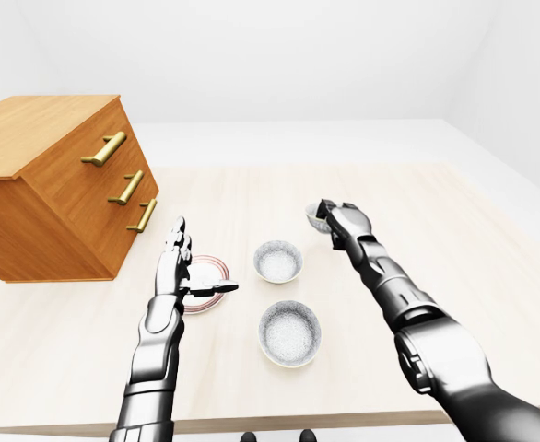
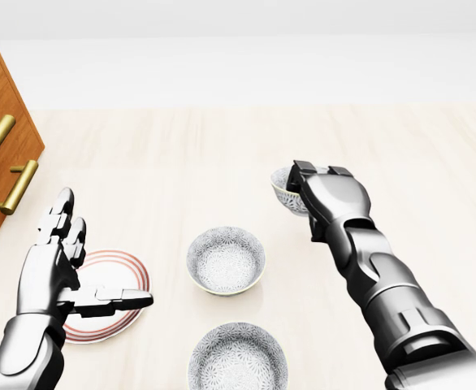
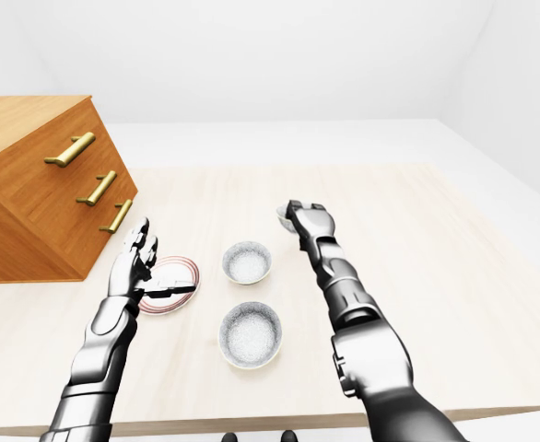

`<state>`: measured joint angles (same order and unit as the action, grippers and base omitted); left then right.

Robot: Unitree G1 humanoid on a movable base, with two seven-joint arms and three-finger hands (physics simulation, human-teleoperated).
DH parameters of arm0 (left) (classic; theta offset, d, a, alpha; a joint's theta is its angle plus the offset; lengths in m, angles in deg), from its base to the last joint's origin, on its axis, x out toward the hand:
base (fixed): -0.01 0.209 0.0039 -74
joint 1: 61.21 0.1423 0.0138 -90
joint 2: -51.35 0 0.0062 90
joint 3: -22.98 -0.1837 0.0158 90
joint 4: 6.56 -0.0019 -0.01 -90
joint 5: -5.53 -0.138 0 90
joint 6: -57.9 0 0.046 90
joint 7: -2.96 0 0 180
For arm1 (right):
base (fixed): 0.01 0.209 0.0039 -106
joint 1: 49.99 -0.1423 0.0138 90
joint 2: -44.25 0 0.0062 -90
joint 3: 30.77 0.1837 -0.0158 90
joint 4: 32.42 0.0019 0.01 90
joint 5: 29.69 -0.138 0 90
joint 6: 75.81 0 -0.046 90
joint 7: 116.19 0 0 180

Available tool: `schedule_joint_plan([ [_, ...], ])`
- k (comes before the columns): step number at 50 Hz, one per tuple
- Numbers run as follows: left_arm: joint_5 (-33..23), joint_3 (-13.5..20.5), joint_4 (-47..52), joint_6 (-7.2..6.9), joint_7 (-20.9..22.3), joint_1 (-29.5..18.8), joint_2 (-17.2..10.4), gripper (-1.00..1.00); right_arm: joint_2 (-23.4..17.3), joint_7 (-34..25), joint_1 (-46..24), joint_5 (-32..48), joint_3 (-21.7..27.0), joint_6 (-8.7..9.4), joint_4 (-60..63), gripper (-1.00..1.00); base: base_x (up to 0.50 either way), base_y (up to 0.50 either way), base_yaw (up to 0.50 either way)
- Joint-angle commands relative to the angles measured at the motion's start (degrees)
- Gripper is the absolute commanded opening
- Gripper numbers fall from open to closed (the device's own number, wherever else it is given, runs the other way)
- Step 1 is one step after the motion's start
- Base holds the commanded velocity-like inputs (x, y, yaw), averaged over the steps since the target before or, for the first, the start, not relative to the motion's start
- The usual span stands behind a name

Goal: Stack the bowl at the front on the bowl in the middle.

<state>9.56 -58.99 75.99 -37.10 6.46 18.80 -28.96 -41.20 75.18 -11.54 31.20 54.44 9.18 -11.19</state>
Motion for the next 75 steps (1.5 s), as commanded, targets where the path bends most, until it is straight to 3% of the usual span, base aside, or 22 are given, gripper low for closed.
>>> schedule_joint_plan([
  [1, -0.14, -0.08, -0.03, 0.00, -0.08, 0.15, 0.14, 1.00, 2.67, -6.99, 8.80, 1.75, -0.19, 0.01, 18.40, -1.00, 0.00, 0.00, 0.00],
  [12, -0.22, -0.18, 1.23, 0.00, -0.07, 1.08, 0.37, 1.00, 8.99, -20.51, 17.70, 1.57, -2.32, 0.01, 42.01, -1.00, 0.00, 0.00, 0.00],
  [17, -0.30, -0.24, 1.77, 0.00, 0.00, 1.16, 0.45, 1.00, 9.08, -24.55, 22.14, 1.17, -2.40, 0.01, 50.71, -1.00, 0.00, 0.00, 0.00],
  [26, -0.41, -0.32, 2.07, 0.00, 0.09, 1.17, 0.57, 1.00, 6.91, -26.30, 25.86, 2.45, -0.96, 0.01, 58.63, -1.00, 0.00, 0.00, 0.00],
  [36, -0.69, -0.63, 2.18, 0.00, -0.05, 1.65, 0.80, 1.00, 8.16, -31.47, 34.15, 1.45, -3.07, 0.01, 67.08, -1.00, 0.00, 0.00, 0.00],
  [49, -0.81, -0.74, 1.70, 0.00, -0.02, 1.34, 0.85, 1.00, 8.30, -32.48, 37.83, 1.99, -3.94, 0.01, 68.44, -1.00, 0.00, 0.00, 0.00],
  [75, -0.64, -0.61, 1.71, 0.00, 0.06, 1.50, 0.82, 1.00, 9.08, -28.77, 32.02, 5.74, -4.24, 0.01, 60.94, -1.00, 0.00, 0.00, 0.00],
])
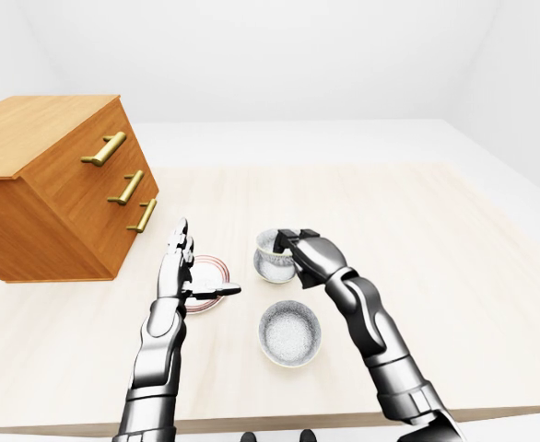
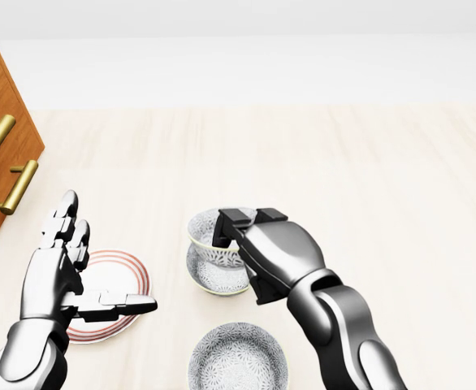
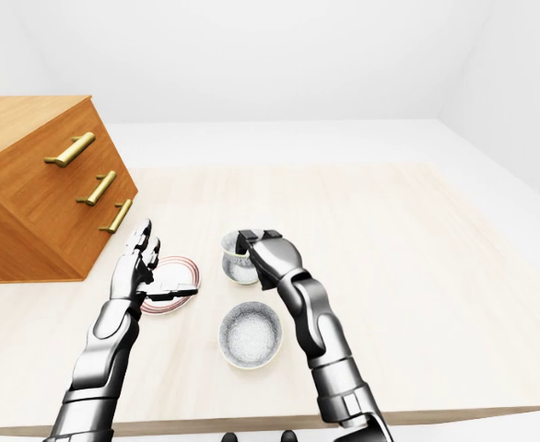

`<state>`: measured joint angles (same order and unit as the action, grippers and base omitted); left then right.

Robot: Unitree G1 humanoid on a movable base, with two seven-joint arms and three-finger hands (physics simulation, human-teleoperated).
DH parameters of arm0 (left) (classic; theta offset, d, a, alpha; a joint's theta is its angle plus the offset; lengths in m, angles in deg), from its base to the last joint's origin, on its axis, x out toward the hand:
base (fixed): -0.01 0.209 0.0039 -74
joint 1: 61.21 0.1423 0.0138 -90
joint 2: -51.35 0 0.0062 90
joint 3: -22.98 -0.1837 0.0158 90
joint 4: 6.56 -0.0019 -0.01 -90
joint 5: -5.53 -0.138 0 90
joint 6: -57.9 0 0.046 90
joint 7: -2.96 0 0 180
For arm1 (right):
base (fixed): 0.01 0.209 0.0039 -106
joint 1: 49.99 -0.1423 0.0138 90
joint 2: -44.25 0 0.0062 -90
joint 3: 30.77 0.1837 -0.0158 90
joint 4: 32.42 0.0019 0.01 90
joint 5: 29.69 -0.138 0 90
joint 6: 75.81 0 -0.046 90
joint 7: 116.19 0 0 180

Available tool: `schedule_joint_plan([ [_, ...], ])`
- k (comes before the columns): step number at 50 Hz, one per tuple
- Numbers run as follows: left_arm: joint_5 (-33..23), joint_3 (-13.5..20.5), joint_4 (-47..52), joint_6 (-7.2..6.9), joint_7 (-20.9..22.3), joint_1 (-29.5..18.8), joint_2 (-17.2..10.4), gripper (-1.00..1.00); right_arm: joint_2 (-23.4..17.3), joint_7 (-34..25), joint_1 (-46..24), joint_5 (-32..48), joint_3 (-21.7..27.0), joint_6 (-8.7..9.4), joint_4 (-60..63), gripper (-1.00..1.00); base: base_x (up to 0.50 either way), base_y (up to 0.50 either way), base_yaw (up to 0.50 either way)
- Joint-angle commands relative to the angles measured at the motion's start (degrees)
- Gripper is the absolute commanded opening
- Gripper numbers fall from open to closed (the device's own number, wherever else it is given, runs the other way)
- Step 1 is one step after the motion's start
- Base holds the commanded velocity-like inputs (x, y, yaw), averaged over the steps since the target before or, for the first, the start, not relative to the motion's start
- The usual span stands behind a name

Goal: Stack the bowl at the front on the bowl in the middle.

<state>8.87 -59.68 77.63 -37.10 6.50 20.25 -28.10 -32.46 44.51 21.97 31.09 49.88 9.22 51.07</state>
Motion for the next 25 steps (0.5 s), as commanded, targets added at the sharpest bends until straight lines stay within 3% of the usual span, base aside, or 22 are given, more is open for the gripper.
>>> schedule_joint_plan([
  [1, 0.04, 0.08, -0.08, 0.00, 0.03, 0.06, -0.02, 1.00, 0.39, 1.83, -1.30, 5.88, 0.16, -0.03, -1.23, -1.00, 0.00, 0.00, 0.00],
  [21, 0.19, 0.15, -0.51, 0.00, 0.08, 0.05, -0.08, 1.00, 0.84, 3.74, -3.70, 7.95, -0.17, -0.03, -4.60, -1.00, 0.00, 0.00, 0.00],
  [22, 0.18, 0.15, -0.66, 0.00, 0.09, 0.01, -0.10, 1.00, 0.72, 3.34, -3.29, 8.05, -0.23, -0.03, -3.93, -0.10, 0.00, 0.00, 0.00],
  [23, 0.24, 0.20, -0.72, 0.00, 0.10, -0.03, -0.12, 1.00, 0.65, 2.96, -2.91, 8.09, -0.25, -0.03, -3.45, 1.00, 0.00, 0.00, 0.00],
  [25, 0.19, 0.14, -0.47, 0.00, 0.01, 0.17, -0.05, 1.00, 0.43, 1.98, -2.15, 8.05, -0.26, -0.03, -1.87, 1.00, 0.00, 0.00, 0.00],
])
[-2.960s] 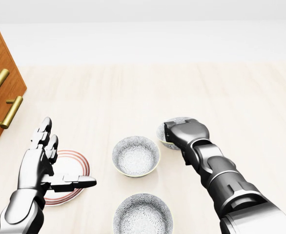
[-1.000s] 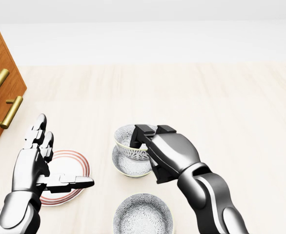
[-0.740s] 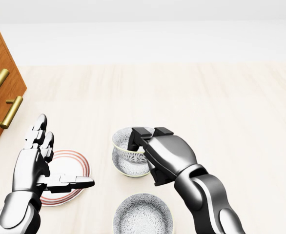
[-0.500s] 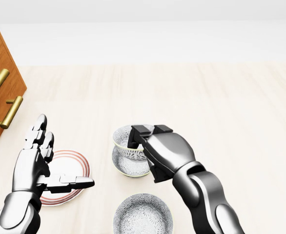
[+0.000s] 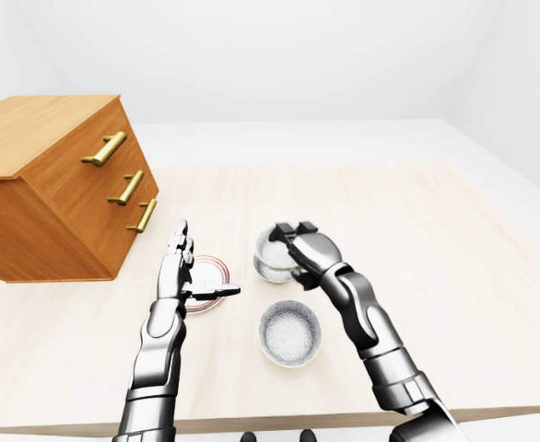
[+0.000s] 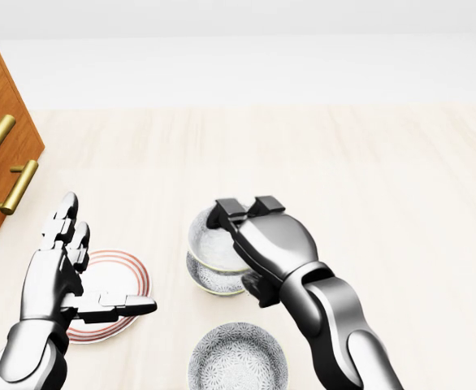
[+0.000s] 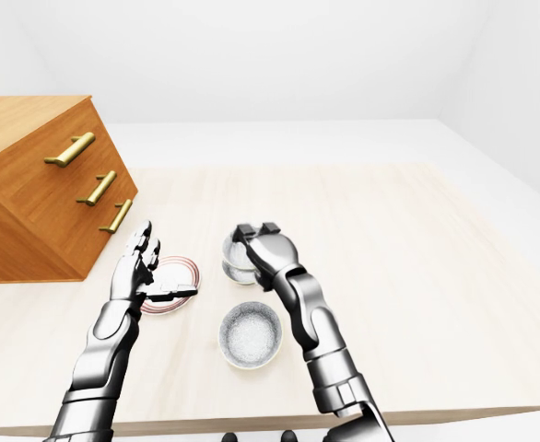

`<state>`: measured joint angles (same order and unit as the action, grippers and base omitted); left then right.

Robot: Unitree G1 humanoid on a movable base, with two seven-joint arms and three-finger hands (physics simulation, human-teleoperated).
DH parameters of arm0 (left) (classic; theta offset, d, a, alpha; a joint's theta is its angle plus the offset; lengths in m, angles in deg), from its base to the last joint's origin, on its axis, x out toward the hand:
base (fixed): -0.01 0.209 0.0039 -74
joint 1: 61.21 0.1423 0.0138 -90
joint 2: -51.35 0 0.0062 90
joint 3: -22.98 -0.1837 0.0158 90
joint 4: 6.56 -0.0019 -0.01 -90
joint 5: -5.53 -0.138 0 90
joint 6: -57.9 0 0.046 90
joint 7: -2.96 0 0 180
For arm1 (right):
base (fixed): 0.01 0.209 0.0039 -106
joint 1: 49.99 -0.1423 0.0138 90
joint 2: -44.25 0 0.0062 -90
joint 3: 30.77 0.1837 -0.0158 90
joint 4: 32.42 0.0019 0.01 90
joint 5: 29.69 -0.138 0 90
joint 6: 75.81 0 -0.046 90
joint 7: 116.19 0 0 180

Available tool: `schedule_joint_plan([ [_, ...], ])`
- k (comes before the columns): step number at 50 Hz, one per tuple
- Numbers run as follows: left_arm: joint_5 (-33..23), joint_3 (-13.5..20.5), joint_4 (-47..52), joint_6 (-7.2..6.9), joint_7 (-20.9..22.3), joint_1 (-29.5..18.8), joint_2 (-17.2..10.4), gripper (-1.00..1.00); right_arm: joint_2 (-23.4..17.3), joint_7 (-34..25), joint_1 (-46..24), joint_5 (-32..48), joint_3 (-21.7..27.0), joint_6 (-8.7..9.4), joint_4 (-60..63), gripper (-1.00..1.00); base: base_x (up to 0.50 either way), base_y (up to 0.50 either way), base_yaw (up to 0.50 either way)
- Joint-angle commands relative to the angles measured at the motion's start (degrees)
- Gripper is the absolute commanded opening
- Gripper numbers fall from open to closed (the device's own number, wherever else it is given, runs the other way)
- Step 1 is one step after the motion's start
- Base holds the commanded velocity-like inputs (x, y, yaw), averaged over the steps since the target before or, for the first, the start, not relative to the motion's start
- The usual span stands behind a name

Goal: Stack the bowl at the front on the bowl in the middle.

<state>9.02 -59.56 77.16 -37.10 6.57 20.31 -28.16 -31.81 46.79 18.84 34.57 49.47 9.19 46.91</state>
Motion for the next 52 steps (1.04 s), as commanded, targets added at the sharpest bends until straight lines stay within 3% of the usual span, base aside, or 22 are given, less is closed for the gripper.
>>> schedule_joint_plan([
  [1, -0.02, -0.08, 0.14, 0.00, -0.08, 0.18, 0.06, 1.00, -0.27, -1.29, 1.37, 4.20, 0.23, 0.00, 3.34, 1.00, 0.00, 0.00, 0.00],
  [10, 0.00, 0.00, -0.21, 0.00, -0.07, 0.06, 0.00, 1.00, 0.31, -3.99, 0.90, 2.74, 0.51, 0.00, 6.69, 1.00, 0.00, 0.00, 0.00],
  [15, 0.03, -0.06, -0.08, 0.00, -0.08, -0.15, 0.00, 1.00, 0.28, -6.70, -2.76, -1.42, 2.76, 0.00, 8.99, 1.00, 0.00, 0.00, 0.00],
  [22, 0.24, 0.54, 5.02, 0.00, 0.06, -0.35, -0.64, 1.00, 0.43, -9.01, -9.51, -17.81, 8.49, 0.00, 12.16, 1.00, 0.00, 0.00, 0.00],
  [27, 0.37, 1.26, 9.85, 0.00, 0.11, -0.71, -1.11, 1.00, -1.39, -4.45, -11.74, -29.84, 10.77, 0.00, 15.02, 1.00, 0.00, 0.00, 0.00],
  [29, 0.47, 1.64, 13.07, 0.00, 0.13, -1.00, -1.43, 1.00, -1.30, -1.88, -10.83, -35.93, 11.99, 2.69, 17.95, 1.00, 0.00, 0.00, 0.00],
  [30, 0.56, 1.95, 15.22, 0.00, 0.09, -1.07, -1.63, 1.00, -1.03, -1.06, -9.53, -39.52, 12.70, 6.03, 20.56, 1.00, 0.00, 0.00, 0.00],
  [31, 0.47, 2.05, 15.98, 0.00, 0.13, -1.09, -1.66, 1.00, -1.56, 0.07, -9.01, -41.42, 12.49, 7.13, 21.67, 1.00, 0.00, 0.00, 0.00],
  [32, 0.48, 2.21, 17.49, 0.00, 0.12, -1.18, -1.75, 1.00, -1.41, 0.32, -7.56, -44.71, 12.83, 9.61, 24.83, 1.00, 0.00, 0.00, 0.00],
  [40, 0.58, 3.29, 26.83, 0.00, -0.01, -2.71, -2.37, 1.00, -2.83, 7.58, -0.49, -59.12, 14.89, 10.00, 33.98, 1.00, 0.00, 0.00, 0.00],
  [52, 1.61, 4.09, 30.55, 0.00, -0.53, -4.18, -2.89, 1.00, -3.44, 11.80, 1.47, -65.30, 14.95, 10.00, 35.22, 1.00, 0.00, 0.00, 0.00],
])
